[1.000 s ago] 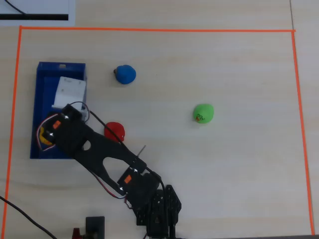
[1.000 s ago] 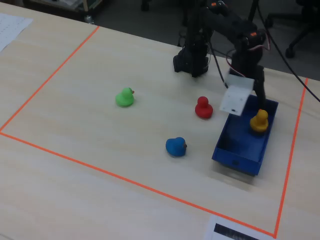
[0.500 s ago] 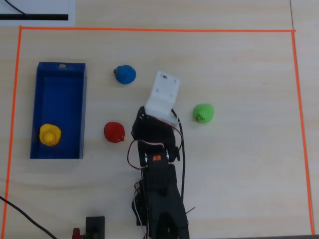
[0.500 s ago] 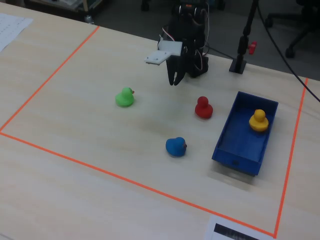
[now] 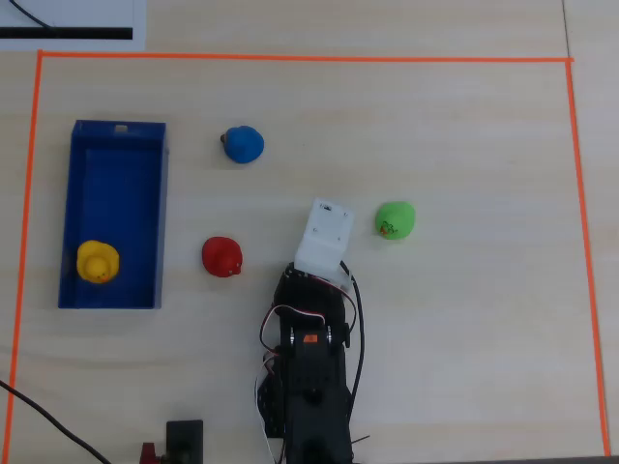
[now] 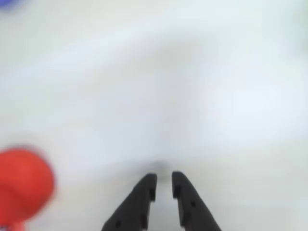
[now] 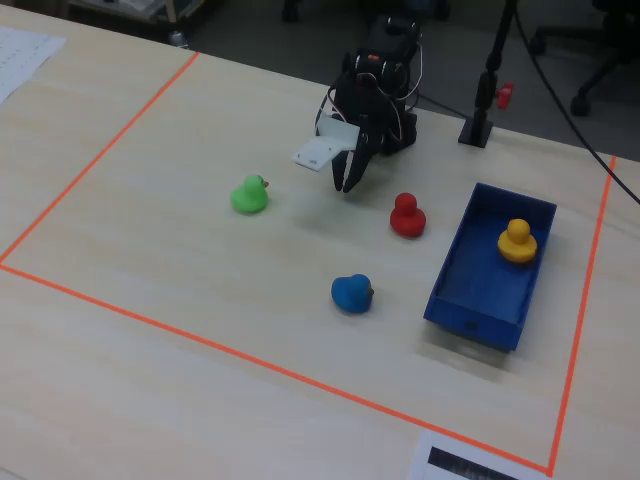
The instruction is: Grasp yellow duck and put it into box.
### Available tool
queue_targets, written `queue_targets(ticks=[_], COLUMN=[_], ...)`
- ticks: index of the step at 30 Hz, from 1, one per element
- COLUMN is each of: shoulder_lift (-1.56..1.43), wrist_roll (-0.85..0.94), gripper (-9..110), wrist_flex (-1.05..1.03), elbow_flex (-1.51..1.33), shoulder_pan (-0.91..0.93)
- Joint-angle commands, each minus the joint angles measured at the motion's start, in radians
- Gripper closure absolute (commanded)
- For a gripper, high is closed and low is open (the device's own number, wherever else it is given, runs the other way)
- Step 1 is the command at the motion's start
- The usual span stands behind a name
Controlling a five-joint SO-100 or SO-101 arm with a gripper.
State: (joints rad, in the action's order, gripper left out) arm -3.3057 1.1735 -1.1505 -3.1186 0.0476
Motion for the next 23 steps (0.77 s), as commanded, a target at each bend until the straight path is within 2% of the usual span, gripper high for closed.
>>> queue_targets(ticks=[1, 23], shoulder_lift=[-0.005, -0.005], wrist_roll=[0.017, 0.011], gripper=[101, 101], wrist_flex=[-0.127, -0.152], elbow_flex=[0.009, 0.008], shoulder_pan=[0.002, 0.006])
